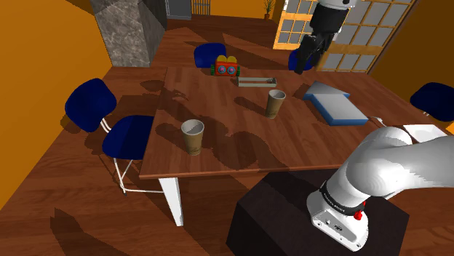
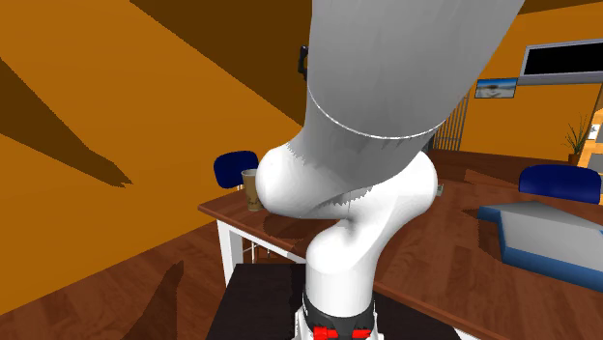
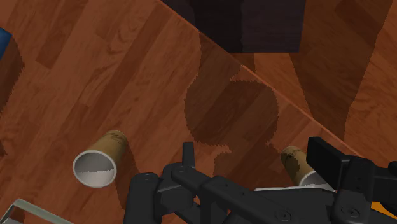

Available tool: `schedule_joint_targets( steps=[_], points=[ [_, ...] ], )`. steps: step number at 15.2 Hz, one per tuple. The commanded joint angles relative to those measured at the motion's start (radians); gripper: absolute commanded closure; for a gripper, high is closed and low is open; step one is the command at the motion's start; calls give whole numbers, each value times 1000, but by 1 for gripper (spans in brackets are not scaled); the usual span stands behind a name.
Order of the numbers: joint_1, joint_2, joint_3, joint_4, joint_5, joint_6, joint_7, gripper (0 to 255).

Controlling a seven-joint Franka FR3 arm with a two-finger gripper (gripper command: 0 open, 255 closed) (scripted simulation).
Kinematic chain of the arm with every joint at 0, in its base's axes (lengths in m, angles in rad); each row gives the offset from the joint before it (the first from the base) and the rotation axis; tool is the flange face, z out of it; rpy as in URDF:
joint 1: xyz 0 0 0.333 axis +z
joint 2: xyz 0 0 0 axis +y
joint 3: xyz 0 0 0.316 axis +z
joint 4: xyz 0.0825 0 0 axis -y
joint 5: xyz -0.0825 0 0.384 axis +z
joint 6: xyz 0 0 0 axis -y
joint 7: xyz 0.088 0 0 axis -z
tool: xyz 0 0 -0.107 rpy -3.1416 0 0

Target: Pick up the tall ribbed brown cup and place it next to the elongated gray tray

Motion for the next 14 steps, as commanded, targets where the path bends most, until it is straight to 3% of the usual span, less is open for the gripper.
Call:
schedule_joint_targets(
  steps=[1,14],
  points=[
    [0,0,0,0,0,0,0,0],
    [43,314,122,-69,96,367,128,0]
  ],
)
